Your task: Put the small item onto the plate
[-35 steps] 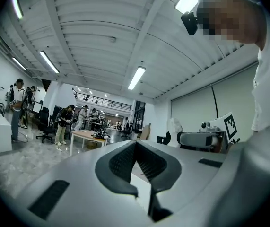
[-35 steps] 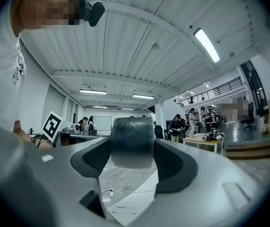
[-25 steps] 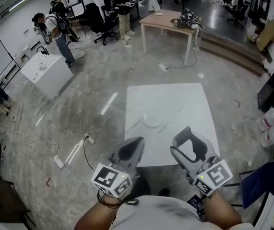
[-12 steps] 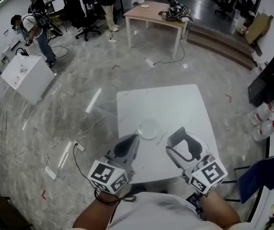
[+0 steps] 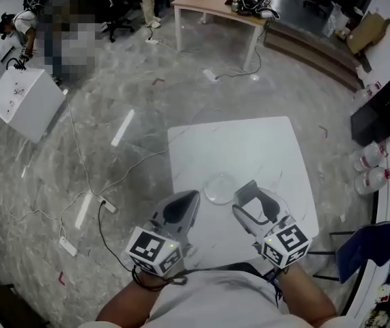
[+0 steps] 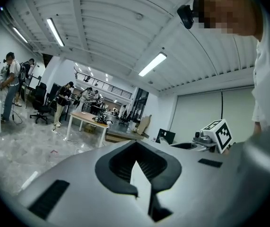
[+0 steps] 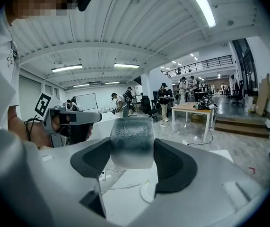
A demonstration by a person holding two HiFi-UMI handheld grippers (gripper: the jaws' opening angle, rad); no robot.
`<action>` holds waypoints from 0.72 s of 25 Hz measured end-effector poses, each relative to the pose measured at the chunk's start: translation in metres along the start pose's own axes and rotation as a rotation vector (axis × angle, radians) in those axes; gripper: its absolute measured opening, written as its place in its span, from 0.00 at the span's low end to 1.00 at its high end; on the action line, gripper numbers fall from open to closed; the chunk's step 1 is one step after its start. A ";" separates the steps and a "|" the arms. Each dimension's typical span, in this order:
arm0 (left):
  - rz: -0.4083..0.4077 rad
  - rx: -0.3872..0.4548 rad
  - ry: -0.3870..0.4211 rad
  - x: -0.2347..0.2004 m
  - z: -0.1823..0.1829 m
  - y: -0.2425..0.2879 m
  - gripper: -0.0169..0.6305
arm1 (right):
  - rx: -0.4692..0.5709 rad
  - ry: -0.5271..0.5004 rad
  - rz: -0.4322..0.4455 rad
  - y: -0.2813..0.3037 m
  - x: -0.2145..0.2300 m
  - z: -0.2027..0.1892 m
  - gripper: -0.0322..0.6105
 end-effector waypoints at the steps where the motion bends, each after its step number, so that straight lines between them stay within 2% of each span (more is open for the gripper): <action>1: 0.005 -0.005 0.007 -0.005 -0.002 0.001 0.03 | -0.020 0.013 0.002 0.008 0.002 -0.006 0.49; 5: 0.017 -0.023 0.012 -0.023 -0.018 0.012 0.03 | -0.089 0.034 0.004 0.038 0.017 -0.027 0.49; 10: -0.032 -0.095 0.065 -0.034 -0.056 0.041 0.03 | -0.174 0.074 0.014 0.081 0.055 -0.064 0.49; 18: 0.027 -0.157 0.025 -0.040 -0.090 0.068 0.03 | -0.364 0.128 0.055 0.141 0.112 -0.143 0.49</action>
Point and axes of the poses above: the fingertips, and each gripper's own axes: y forward along the fingers, x to its right, z out of its top, the point moved 8 cm from there along -y, backward along the fingers, and after that the axes turned 3 degrees about z, right-handed, at the moved point
